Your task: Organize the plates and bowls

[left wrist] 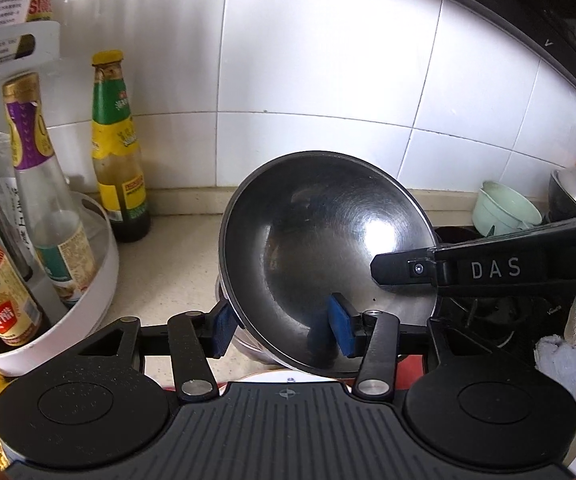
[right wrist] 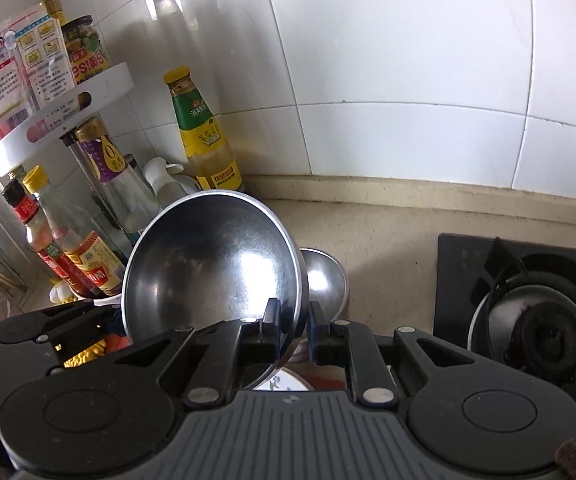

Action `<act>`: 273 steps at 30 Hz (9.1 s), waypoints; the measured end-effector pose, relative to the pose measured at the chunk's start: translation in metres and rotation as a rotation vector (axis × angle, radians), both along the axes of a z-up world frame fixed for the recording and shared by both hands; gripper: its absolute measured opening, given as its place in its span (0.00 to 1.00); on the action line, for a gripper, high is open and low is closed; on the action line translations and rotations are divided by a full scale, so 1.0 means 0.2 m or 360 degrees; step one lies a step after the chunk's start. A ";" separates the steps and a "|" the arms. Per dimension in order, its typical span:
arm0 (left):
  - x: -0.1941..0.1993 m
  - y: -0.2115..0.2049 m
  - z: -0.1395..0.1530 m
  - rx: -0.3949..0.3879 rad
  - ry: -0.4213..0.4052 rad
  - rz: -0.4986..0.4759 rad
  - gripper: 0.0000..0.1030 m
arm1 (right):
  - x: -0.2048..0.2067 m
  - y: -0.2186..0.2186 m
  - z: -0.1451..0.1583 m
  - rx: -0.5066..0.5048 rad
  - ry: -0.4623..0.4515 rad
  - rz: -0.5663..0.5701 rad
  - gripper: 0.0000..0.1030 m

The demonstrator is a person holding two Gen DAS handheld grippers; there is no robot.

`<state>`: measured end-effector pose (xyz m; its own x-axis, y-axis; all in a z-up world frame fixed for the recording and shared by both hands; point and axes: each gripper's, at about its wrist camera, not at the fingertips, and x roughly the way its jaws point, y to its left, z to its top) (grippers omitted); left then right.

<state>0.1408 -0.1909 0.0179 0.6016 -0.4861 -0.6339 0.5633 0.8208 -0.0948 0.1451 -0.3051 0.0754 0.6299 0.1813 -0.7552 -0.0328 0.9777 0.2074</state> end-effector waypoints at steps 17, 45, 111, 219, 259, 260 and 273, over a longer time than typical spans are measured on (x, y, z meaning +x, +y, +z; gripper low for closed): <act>0.20 -0.05 -0.09 0.0119 0.0069 0.0056 0.53 | 0.19 -0.03 -0.14 0.0048 0.0121 -0.0015 0.14; 0.41 -0.12 -0.26 0.0216 0.0166 0.0031 0.55 | 0.43 -0.04 -0.31 -0.0148 0.0278 -0.0002 0.20; 0.65 -0.20 -0.50 0.0209 0.0018 -0.0743 0.88 | 0.68 -0.26 -0.59 0.0245 0.0364 -0.0136 0.57; 0.23 -0.19 0.05 0.0141 -0.0650 -0.0485 1.00 | 0.63 -0.37 0.11 0.0602 -0.0243 0.0113 0.63; -0.97 0.23 0.06 0.0227 -0.0553 -0.0178 1.00 | -0.30 0.03 0.20 0.0656 -0.0176 0.0469 0.63; -1.00 0.24 0.04 0.0227 -0.0543 -0.0183 1.00 | -0.32 0.04 0.20 0.0656 -0.0165 0.0461 0.63; -1.20 0.31 -0.16 0.0256 -0.0378 -0.0218 1.00 | -0.50 0.09 0.02 0.0661 -0.0017 0.0395 0.63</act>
